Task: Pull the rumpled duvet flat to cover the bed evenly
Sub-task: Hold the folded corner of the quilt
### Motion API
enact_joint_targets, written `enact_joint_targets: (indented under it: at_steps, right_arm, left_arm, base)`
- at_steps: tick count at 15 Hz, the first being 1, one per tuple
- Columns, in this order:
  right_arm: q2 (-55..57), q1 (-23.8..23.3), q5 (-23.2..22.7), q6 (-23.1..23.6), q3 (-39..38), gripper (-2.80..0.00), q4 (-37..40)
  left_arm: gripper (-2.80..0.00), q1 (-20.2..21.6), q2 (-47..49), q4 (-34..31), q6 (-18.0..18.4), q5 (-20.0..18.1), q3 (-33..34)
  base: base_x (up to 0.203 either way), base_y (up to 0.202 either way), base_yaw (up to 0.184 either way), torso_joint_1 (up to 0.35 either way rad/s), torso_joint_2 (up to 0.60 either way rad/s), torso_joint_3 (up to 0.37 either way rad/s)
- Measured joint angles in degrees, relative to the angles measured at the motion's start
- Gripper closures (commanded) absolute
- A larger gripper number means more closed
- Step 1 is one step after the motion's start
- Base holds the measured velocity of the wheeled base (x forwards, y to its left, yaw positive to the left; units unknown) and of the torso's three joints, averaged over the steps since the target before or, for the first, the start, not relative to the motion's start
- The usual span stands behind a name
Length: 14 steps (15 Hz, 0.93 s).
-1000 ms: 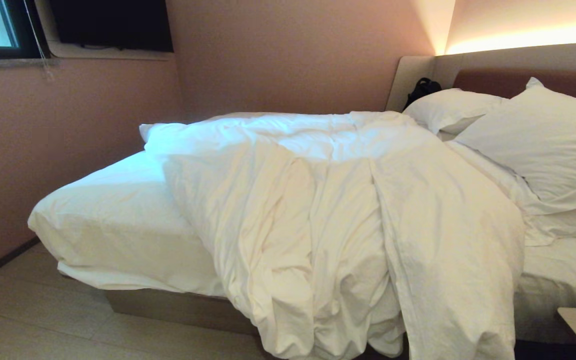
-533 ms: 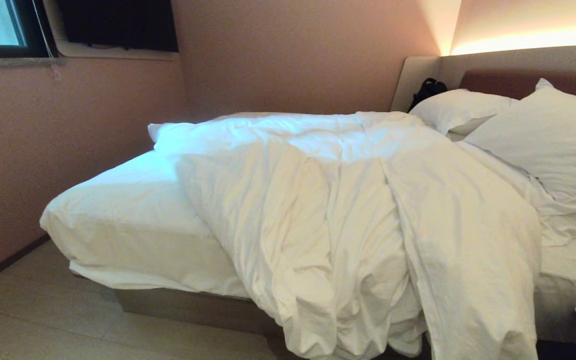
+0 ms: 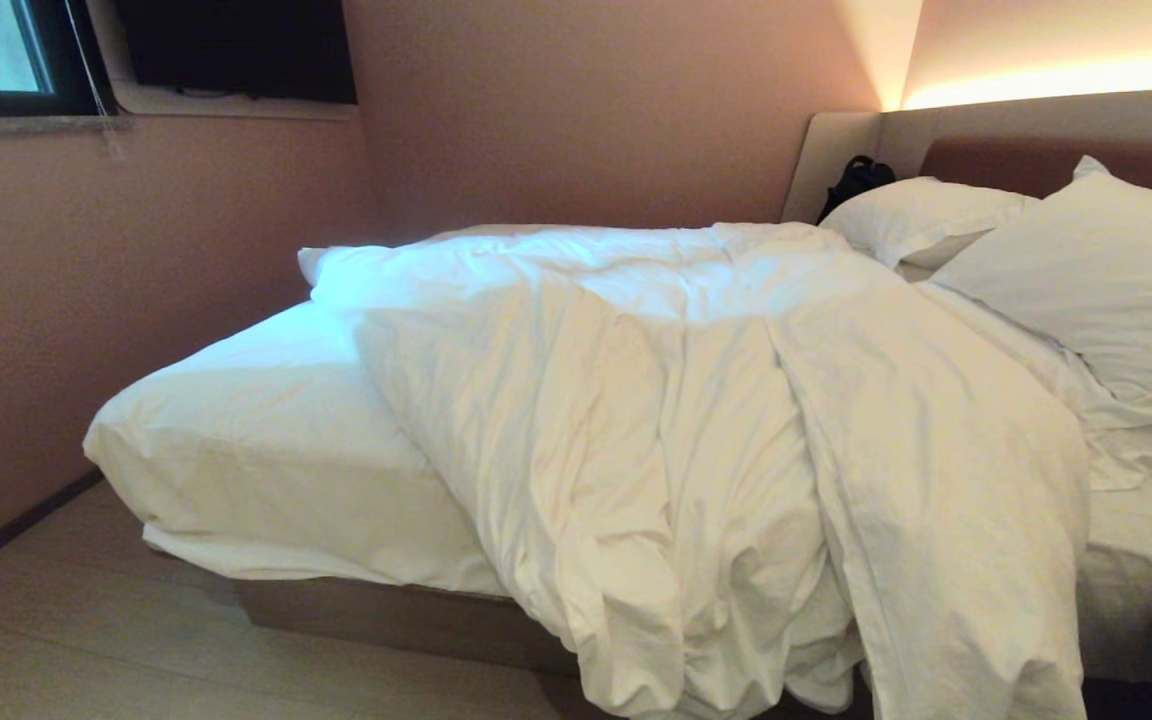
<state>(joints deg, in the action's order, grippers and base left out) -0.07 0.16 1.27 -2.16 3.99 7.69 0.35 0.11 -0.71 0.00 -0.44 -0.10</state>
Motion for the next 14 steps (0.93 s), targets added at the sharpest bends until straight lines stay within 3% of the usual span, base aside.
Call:
enact_joint_targets:
  at_steps: [9, 14]
  right_arm:
    - [2.5, 0.0, -0.7, 1.6, 2.8, 0.00, 0.2]
    - [19.1, 0.1, -3.4, 0.3, 12.4, 0.00, -2.2]
  left_arm:
    - [0.00, 0.0, 0.0, 0.0, 0.0, 0.1, 0.0]
    - [0.00, 0.0, 0.0, 0.0, 0.0, 0.0, 0.0]
  base:
    - [0.000, 0.000, 0.000, 0.000, 0.00, 0.000]
    - [0.000, 0.000, 0.000, 0.000, 0.00, 0.000]
